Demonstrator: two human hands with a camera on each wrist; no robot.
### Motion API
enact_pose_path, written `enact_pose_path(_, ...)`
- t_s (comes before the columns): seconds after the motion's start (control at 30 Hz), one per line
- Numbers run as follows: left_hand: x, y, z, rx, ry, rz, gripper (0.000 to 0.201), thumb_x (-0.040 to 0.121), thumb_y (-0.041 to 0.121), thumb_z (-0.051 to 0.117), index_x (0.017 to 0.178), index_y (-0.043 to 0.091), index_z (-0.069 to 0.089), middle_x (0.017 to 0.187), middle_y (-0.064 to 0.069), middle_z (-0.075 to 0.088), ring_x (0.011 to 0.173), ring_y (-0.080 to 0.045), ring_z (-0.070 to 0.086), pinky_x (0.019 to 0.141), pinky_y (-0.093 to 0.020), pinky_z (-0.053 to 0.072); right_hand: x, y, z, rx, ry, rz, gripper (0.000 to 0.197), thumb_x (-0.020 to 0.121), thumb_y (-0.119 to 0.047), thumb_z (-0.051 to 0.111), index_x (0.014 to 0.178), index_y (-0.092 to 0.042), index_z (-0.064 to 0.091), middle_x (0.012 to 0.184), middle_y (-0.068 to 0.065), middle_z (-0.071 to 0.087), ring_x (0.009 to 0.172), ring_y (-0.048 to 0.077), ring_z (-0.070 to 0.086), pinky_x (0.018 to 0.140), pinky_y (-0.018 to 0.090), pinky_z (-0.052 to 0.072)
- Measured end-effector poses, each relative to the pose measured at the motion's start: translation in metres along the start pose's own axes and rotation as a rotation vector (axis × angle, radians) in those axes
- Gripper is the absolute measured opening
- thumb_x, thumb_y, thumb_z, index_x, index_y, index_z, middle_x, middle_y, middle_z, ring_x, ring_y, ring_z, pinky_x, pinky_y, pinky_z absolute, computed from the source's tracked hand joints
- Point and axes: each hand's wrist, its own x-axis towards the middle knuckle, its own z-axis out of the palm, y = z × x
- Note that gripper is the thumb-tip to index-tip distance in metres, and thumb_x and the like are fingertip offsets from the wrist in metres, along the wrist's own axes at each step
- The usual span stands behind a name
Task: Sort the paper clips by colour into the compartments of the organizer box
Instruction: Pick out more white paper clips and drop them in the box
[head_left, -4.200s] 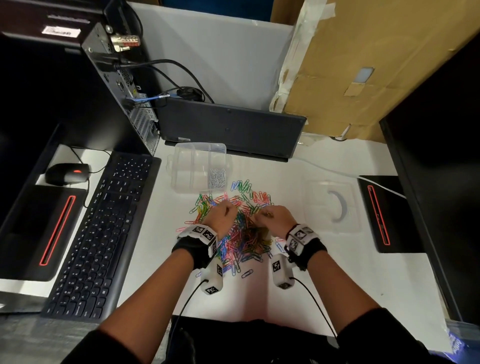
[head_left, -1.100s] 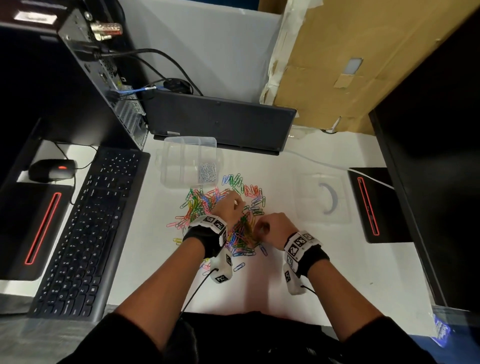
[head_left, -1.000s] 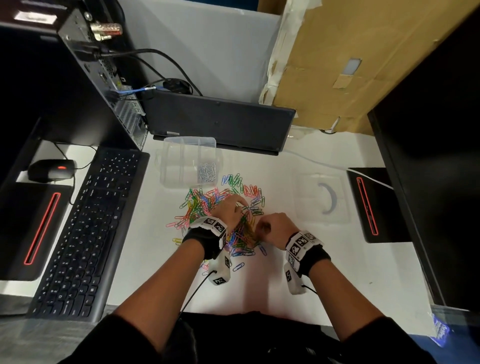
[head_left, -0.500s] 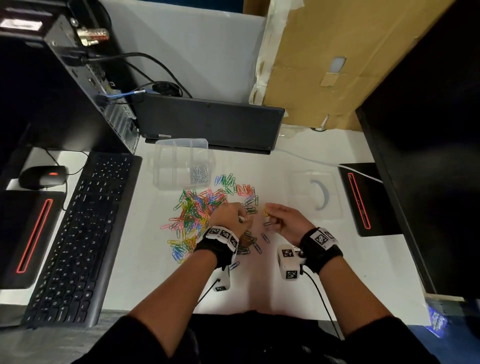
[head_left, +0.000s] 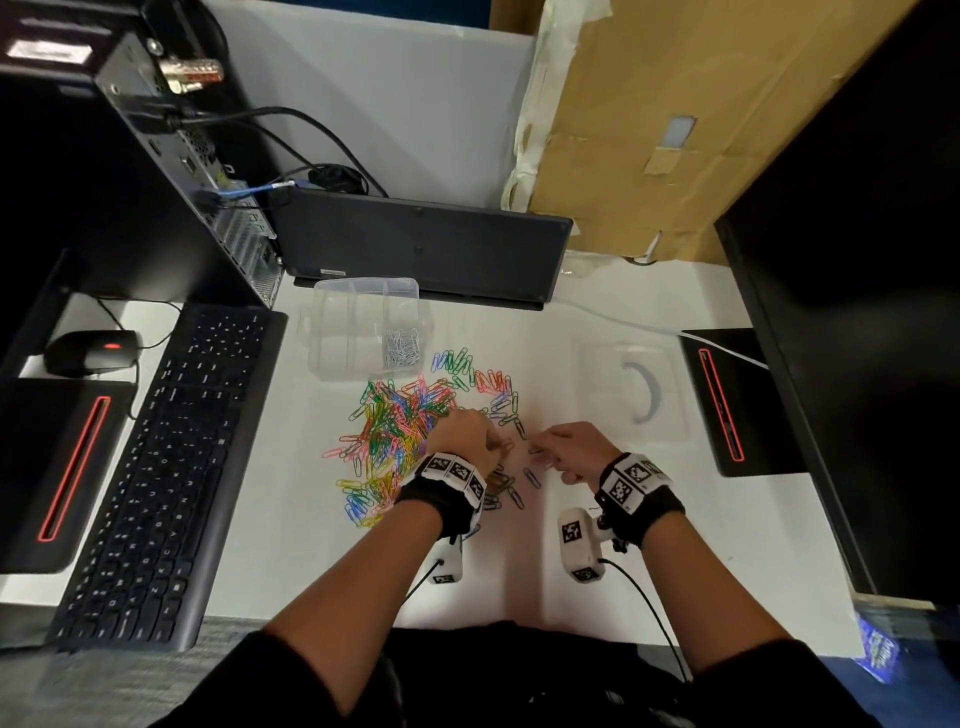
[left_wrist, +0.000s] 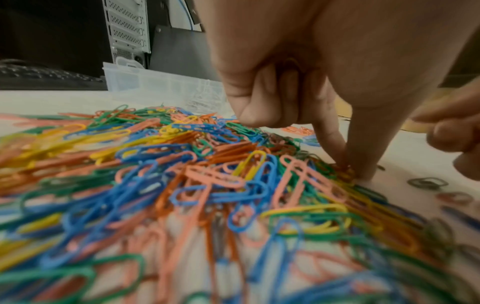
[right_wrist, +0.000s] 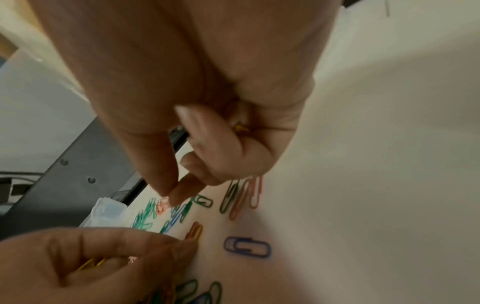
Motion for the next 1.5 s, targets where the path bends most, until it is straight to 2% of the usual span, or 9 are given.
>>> enact_pose_path(0.23,0.004,-0.01,-0.007,-0.02,-0.024,0.067,0.018,0.088,0.033,0.066,0.085,0.018,0.077,0.089,0.0,0.072,0.085,-0.021,0.066,0.076,-0.029,0.055,-0.004,-0.006,0.007,-0.468,-0.055,-0.296,0.014,0.069,-0.028,0.087,0.078,-0.027,0.077,0.083,-0.005,0.073,0.083,0.013,0.066,0.073,0.022,0.053)
enact_pose_path(0.37,0.0,-0.03,-0.013,-0.17,0.061,0.112,0.011,0.088,0.024,0.067,0.085,0.017,0.075,0.08,0.002,0.068,0.076,-0.013,0.062,0.07,-0.025,0.048,-0.002,-0.004,0.027,-0.617,-0.023,-0.392,0.016,0.067,-0.022,0.086,0.08,-0.027,0.078,0.076,-0.013,0.068,0.07,0.006,0.061,0.059,0.004,0.04)
enact_pose_path(0.5,-0.006,-0.051,-0.022,-0.413,0.141,0.062,0.009,0.086,0.028,0.071,0.082,0.02,0.074,0.048,0.012,0.048,0.058,-0.005,0.052,0.075,-0.022,0.051,0.008,0.003,0.04,-0.718,0.0,-0.403,0.026,0.063,-0.033,0.088,0.087,-0.028,0.078,0.083,-0.009,0.066,0.075,0.008,0.058,0.064,0.012,0.039)
enact_pose_path(0.77,-0.009,-0.081,-0.025,-0.429,0.169,-0.049,0.009,0.086,0.027,0.07,0.088,0.018,0.073,0.072,0.006,0.065,0.067,-0.008,0.059,0.058,-0.013,0.043,0.011,0.006,0.04,-0.636,-0.021,-0.431,0.009,0.071,-0.027,0.082,0.071,-0.027,0.073,0.064,-0.014,0.06,0.06,-0.001,0.052,0.061,0.019,0.039)
enact_pose_path(0.93,-0.007,-0.064,-0.025,-0.219,0.206,0.068,0.008,0.086,0.018,0.066,0.088,0.02,0.073,0.073,0.013,0.061,0.066,-0.006,0.056,0.067,-0.022,0.049,0.009,0.008,0.035,-0.55,-0.016,-0.405,0.009,0.076,-0.025,0.08,0.074,-0.026,0.071,0.074,-0.013,0.065,0.072,0.001,0.057,0.066,0.015,0.041)
enact_pose_path(1.07,-0.001,-0.026,-0.013,-0.065,0.11,0.126,0.015,0.083,0.035,0.071,0.093,0.025,0.073,0.088,0.008,0.067,0.08,-0.011,0.061,0.072,-0.023,0.05,0.006,0.008,0.035,-0.64,-0.058,-0.361,0.005,0.079,-0.029,0.077,0.075,-0.026,0.075,0.083,-0.001,0.071,0.08,0.017,0.064,0.071,0.024,0.05)
enact_pose_path(1.2,0.011,-0.01,-0.002,0.002,0.024,0.089,0.014,0.079,0.037,0.073,0.085,0.025,0.077,0.094,0.004,0.073,0.09,-0.02,0.066,0.087,-0.034,0.055,0.008,0.013,0.021,-0.582,-0.02,-0.342,0.007,0.081,-0.019,0.075,0.086,-0.023,0.078,0.083,-0.006,0.07,0.08,0.012,0.063,0.064,0.007,0.041)
enact_pose_path(1.33,0.014,-0.014,-0.003,-0.008,-0.028,0.07,0.017,0.081,0.034,0.073,0.077,0.019,0.079,0.081,0.003,0.073,0.079,-0.019,0.068,0.076,-0.033,0.058,0.006,0.013,0.01,-0.316,-0.022,-0.302,0.006,0.079,-0.024,0.081,0.08,-0.023,0.076,0.075,-0.013,0.068,0.067,-0.004,0.058,0.062,0.012,0.042)
enact_pose_path(1.5,0.01,-0.024,-0.008,-0.059,0.047,0.086,0.019,0.09,0.03,0.063,0.09,0.013,0.072,0.089,0.0,0.07,0.083,-0.02,0.064,0.073,-0.028,0.053,0.01,0.014,0.021,-0.326,0.05,-0.314,0.013,0.076,-0.029,0.083,0.071,-0.032,0.071,0.08,-0.006,0.072,0.081,0.012,0.066,0.075,0.022,0.048)
